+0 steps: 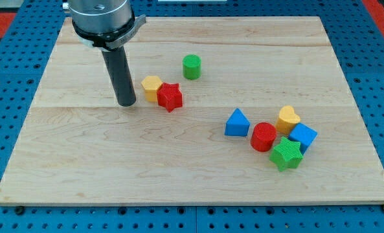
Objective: Move the red star and yellow hexagon to the group of objects
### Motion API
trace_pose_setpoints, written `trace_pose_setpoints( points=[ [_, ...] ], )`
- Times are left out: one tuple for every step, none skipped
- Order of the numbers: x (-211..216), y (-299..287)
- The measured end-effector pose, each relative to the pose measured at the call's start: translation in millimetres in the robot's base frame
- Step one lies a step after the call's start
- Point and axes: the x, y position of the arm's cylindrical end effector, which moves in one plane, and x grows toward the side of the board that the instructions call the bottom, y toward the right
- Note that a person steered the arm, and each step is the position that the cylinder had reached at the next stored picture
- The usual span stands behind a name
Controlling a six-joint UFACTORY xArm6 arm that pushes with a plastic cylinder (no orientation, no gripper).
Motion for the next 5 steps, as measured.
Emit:
trace_pose_setpoints(
  points=[
    [-27.2,-19.9],
    [-46.4,24.1],
    [-12.8,66.5],
    [5.5,115.7],
    [12.6,131.1]
  ],
)
